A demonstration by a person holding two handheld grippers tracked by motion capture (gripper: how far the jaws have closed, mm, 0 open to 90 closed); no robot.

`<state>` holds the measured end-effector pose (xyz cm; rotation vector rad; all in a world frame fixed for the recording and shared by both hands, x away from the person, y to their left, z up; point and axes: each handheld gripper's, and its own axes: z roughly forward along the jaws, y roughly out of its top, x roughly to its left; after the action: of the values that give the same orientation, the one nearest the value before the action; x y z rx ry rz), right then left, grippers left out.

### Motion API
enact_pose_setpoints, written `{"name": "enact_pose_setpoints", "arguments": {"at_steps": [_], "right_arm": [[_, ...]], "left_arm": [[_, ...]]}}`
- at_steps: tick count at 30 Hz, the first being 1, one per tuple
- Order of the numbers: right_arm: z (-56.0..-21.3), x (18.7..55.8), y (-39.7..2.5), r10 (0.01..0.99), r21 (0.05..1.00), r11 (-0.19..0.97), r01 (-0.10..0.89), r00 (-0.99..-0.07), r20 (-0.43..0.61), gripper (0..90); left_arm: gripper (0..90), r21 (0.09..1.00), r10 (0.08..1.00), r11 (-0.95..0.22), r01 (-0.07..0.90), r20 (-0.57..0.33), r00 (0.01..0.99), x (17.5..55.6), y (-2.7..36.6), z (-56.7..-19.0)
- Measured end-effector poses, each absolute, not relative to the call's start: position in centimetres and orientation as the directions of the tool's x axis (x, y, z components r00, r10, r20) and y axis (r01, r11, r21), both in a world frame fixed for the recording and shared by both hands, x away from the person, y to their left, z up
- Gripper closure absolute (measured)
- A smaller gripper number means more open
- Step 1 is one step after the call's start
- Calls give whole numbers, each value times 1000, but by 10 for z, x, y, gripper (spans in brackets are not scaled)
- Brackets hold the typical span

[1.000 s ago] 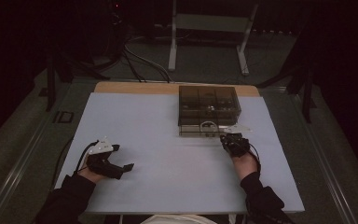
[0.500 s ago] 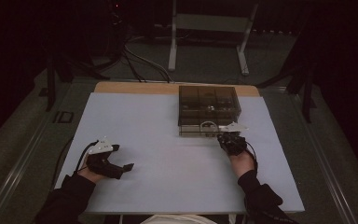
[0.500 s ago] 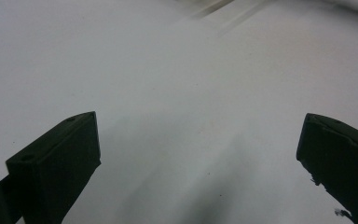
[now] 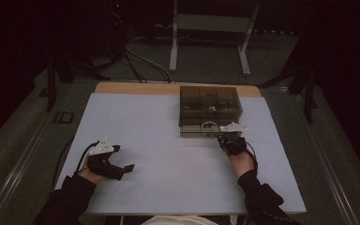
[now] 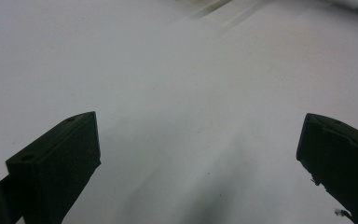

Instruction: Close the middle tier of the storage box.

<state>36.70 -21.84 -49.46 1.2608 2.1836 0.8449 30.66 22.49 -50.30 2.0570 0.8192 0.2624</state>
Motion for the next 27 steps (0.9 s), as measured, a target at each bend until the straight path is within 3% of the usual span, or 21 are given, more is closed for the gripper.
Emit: {"name": "enact_pose_setpoints", "arguments": {"at_steps": [27], "right_arm": [[-494, 377, -219, 891, 714, 373, 593, -445, -96, 900]], "left_arm": [[9, 800, 643, -389, 457, -119, 757, 307, 226, -503]]}}
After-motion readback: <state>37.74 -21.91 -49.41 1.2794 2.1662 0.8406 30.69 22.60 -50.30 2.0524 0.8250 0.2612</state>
